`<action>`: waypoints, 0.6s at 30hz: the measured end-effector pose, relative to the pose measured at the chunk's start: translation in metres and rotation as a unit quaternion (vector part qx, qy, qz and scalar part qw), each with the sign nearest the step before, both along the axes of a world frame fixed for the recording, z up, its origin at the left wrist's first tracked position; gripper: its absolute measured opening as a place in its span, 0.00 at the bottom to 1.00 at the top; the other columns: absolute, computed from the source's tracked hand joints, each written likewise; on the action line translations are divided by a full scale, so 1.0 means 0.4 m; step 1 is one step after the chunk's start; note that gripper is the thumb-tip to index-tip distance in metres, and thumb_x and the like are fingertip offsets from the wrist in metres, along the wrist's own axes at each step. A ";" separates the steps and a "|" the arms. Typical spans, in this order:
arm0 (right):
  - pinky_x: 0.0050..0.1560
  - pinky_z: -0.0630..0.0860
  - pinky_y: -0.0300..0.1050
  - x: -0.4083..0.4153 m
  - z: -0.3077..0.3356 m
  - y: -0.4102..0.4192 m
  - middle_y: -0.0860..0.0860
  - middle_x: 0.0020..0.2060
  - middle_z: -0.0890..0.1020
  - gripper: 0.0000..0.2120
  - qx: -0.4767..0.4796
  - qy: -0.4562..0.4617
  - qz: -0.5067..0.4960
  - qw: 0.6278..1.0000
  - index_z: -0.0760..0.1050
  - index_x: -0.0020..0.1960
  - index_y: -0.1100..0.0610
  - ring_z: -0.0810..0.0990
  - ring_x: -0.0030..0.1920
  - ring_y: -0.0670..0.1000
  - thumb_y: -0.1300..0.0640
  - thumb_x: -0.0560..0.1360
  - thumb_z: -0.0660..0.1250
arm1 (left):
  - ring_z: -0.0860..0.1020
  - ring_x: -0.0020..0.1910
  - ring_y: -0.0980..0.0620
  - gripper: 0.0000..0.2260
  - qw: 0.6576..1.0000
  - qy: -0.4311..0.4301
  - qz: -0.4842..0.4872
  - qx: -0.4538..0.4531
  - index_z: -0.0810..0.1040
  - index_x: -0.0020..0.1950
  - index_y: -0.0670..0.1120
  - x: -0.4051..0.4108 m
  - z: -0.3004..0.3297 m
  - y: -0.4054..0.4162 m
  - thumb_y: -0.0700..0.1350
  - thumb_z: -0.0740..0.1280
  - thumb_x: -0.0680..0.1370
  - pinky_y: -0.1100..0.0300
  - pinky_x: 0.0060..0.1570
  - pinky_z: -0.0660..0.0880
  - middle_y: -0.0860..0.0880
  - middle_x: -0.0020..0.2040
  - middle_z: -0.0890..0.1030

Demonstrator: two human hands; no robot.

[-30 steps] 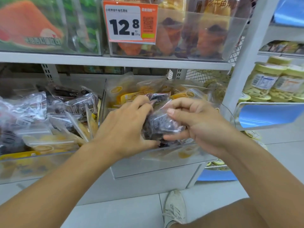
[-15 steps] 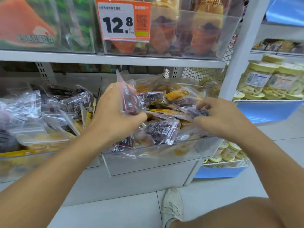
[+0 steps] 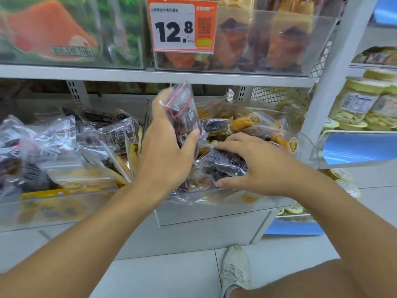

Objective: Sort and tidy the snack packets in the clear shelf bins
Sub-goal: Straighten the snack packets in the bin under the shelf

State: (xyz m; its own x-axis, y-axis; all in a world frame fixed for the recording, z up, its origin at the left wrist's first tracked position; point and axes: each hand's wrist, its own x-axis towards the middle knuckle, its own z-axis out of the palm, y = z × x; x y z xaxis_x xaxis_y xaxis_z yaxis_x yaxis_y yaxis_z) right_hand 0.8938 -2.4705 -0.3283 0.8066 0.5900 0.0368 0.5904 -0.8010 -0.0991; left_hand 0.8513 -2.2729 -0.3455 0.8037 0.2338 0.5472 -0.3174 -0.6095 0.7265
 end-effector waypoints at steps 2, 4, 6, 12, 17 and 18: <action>0.61 0.72 0.49 -0.008 0.004 0.026 0.42 0.70 0.68 0.43 -0.038 -0.019 -0.031 0.999 0.60 0.77 0.42 0.68 0.69 0.49 0.28 0.68 0.68 | 0.79 0.47 0.55 0.39 0.998 -0.042 -0.024 0.046 0.46 0.78 0.57 0.000 -0.004 0.010 0.43 0.70 0.79 0.55 0.47 0.76 0.48 0.68 0.74; 0.55 0.75 0.52 -0.010 0.009 0.054 0.44 0.66 0.72 0.42 -0.064 -0.032 -0.066 0.995 0.64 0.74 0.44 0.72 0.66 0.52 0.29 0.66 0.71 | 0.79 0.45 0.49 0.42 0.992 -0.075 -0.026 0.098 0.41 0.78 0.57 0.002 -0.001 0.022 0.41 0.70 0.79 0.53 0.43 0.75 0.45 0.73 0.70; 0.47 0.75 0.51 -0.009 0.017 0.085 0.47 0.60 0.74 0.37 -0.082 -0.038 -0.087 0.992 0.69 0.67 0.46 0.76 0.59 0.55 0.34 0.64 0.75 | 0.77 0.55 0.43 0.44 0.988 -0.106 -0.026 0.107 0.39 0.79 0.55 0.005 0.011 0.035 0.38 0.70 0.78 0.43 0.52 0.77 0.50 0.78 0.62; 0.38 0.70 0.48 -0.017 0.034 0.161 0.49 0.35 0.68 0.15 -0.122 -0.111 -0.075 0.983 0.68 0.46 0.52 0.72 0.37 0.54 0.49 0.70 0.74 | 0.74 0.63 0.61 0.32 0.988 -0.136 -0.067 0.016 0.53 0.73 0.42 0.006 0.032 0.075 0.33 0.70 0.77 0.67 0.60 0.73 0.55 0.67 0.67; 0.40 0.71 0.49 -0.022 0.019 0.186 0.50 0.37 0.68 0.13 -0.146 -0.131 -0.077 0.978 0.65 0.47 0.53 0.72 0.39 0.55 0.58 0.73 0.70 | 0.78 0.61 0.51 0.25 0.985 -0.142 -0.080 -0.056 0.58 0.64 0.48 -0.017 0.026 0.102 0.36 0.70 0.78 0.52 0.62 0.76 0.55 0.61 0.71; 0.40 0.71 0.49 -0.024 0.019 0.188 0.50 0.36 0.67 0.12 -0.144 -0.136 -0.077 0.977 0.65 0.46 0.53 0.73 0.39 0.56 0.59 0.73 0.70 | 0.79 0.59 0.51 0.25 0.982 -0.158 -0.083 -0.062 0.58 0.64 0.49 -0.027 0.030 0.108 0.35 0.70 0.78 0.50 0.59 0.78 0.57 0.60 0.71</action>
State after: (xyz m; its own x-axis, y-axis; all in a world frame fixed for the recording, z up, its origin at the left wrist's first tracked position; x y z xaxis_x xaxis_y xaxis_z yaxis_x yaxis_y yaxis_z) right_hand 0.8842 -2.3954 -0.3208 0.8705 0.4792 0.1126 0.4331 -0.8543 0.2874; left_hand 0.8407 -2.2298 -0.3337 0.6311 0.1952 0.7507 -0.6258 -0.4437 0.6415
